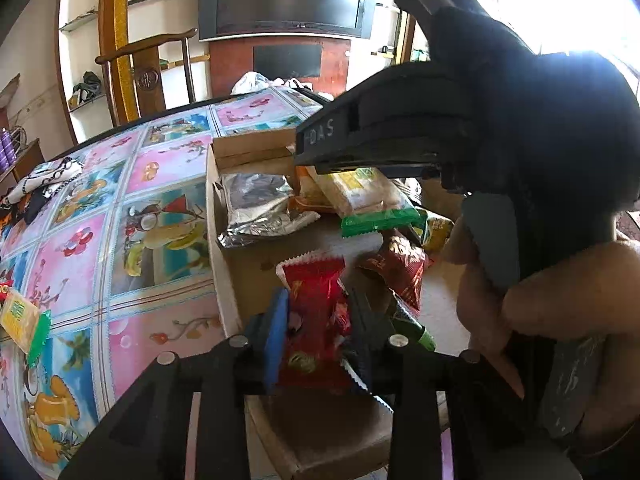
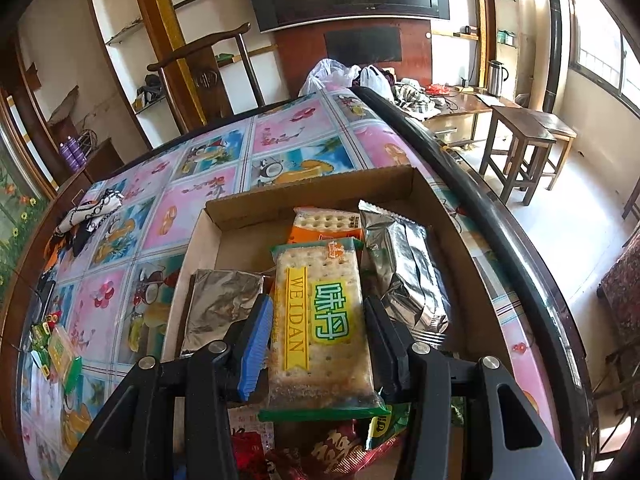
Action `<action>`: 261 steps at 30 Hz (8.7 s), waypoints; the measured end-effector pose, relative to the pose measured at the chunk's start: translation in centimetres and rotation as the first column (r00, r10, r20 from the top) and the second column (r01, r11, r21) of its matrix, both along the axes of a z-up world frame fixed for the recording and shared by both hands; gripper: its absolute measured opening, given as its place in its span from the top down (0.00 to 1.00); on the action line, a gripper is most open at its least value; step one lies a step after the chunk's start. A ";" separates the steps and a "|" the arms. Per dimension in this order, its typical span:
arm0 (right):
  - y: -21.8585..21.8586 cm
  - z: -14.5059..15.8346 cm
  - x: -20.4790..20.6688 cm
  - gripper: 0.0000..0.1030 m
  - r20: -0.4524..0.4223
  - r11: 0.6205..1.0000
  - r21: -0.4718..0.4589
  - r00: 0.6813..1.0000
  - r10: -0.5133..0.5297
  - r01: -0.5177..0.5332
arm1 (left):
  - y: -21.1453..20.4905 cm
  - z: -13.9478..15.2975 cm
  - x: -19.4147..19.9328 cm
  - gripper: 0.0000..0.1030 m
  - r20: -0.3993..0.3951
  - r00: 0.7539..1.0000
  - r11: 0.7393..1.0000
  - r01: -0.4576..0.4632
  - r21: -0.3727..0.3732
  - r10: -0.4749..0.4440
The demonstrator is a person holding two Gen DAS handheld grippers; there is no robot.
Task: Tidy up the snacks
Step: 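Carry the red wrapper with left and WEIDAN pack with right over the box, then open the left gripper to drop the red wrapper while right releases WEIDAN pack in box, then grasp the second yellow WEIDAN pack with right while left moves to green pea bag, then grasp the green pea snack bag with the left gripper and lift it, then carry the green pea bag with left and WEIDAN pack with right over the box, then lower the green pea bag into the box with left while right releases WEIDAN pack there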
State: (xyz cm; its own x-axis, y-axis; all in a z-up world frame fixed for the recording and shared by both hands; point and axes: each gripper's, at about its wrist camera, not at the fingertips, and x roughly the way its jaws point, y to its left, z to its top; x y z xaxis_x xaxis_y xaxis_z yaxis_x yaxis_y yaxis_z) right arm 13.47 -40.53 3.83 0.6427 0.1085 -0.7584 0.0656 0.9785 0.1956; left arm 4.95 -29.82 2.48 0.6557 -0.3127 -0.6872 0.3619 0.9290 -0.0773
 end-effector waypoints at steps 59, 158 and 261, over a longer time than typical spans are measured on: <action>24.0 1.3 -3.7 0.36 0.055 0.808 0.053 0.810 0.584 -0.587 | 38.4 3.2 -2.7 0.50 0.004 0.735 0.719 -0.662 -0.213 0.678; 22.2 -0.7 -3.9 0.52 0.049 0.897 -0.103 0.898 0.437 -0.431 | 25.2 1.0 1.2 0.76 0.082 0.882 0.884 -0.467 0.024 0.464; -3.1 -0.7 -2.4 0.52 -0.002 0.996 0.032 0.997 -0.079 0.079 | -0.5 0.2 -2.1 0.75 0.121 0.992 0.994 0.022 0.108 -0.035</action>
